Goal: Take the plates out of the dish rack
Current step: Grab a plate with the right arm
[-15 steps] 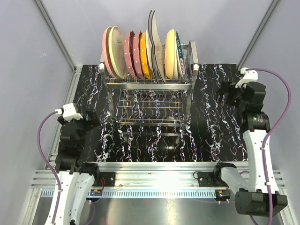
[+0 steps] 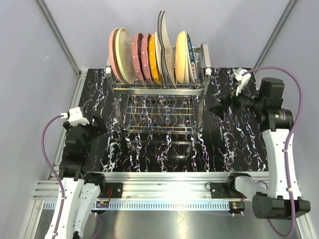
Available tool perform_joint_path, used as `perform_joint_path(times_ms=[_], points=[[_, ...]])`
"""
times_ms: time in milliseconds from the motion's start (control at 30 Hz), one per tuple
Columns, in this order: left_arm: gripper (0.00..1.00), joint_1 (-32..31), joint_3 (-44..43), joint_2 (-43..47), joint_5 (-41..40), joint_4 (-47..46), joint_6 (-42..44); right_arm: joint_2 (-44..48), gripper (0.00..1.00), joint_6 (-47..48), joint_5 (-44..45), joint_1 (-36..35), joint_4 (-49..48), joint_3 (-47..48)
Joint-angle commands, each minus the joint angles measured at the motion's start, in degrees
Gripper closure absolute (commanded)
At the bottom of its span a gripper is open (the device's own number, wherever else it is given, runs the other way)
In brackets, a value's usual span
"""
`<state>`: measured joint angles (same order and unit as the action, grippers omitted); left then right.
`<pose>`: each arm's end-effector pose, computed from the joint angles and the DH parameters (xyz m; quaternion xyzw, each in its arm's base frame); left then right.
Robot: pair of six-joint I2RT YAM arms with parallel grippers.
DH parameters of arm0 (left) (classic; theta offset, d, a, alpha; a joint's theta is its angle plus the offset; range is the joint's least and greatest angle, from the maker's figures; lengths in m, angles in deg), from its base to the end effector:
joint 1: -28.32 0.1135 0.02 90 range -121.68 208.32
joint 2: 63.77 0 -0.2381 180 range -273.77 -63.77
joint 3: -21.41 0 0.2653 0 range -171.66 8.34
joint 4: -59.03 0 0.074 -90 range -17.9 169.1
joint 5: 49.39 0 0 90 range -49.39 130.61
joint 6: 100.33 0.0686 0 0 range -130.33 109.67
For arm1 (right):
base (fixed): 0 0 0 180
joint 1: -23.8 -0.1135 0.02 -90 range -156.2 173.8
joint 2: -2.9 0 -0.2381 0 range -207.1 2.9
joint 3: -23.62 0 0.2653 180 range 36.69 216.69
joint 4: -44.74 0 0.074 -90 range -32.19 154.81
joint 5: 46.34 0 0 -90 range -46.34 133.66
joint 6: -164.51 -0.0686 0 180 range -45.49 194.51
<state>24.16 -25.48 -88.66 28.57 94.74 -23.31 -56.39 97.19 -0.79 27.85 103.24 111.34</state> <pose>0.1876 0.0007 0.2797 -0.1247 0.7748 -0.0100 0.6197 0.2409 0.0311 0.3829 -0.3162 0.7608 0.2119 0.5256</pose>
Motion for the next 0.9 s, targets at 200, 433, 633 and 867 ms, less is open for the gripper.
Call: perform_joint_path(times_ms=[200,433,633,867], points=[[0.01,-0.23,-3.18,-1.48,0.96,-1.28,-0.12,-8.03,0.0,-7.64,1.98,-15.12,0.63,16.21],[0.01,-0.14,-3.79,-2.36,0.69,-0.22,-0.04,-10.06,0.0,-6.77,9.1,-16.01,4.58,22.82],[0.01,-0.14,-4.06,-2.98,2.1,-0.31,-0.21,-9.36,0.0,-4.04,10.78,-16.01,8.45,24.31],[0.01,-0.23,-4.41,-2.71,4.65,-0.22,-0.83,-11.9,0.0,-5.01,9.64,-16.71,9.76,34.57]])
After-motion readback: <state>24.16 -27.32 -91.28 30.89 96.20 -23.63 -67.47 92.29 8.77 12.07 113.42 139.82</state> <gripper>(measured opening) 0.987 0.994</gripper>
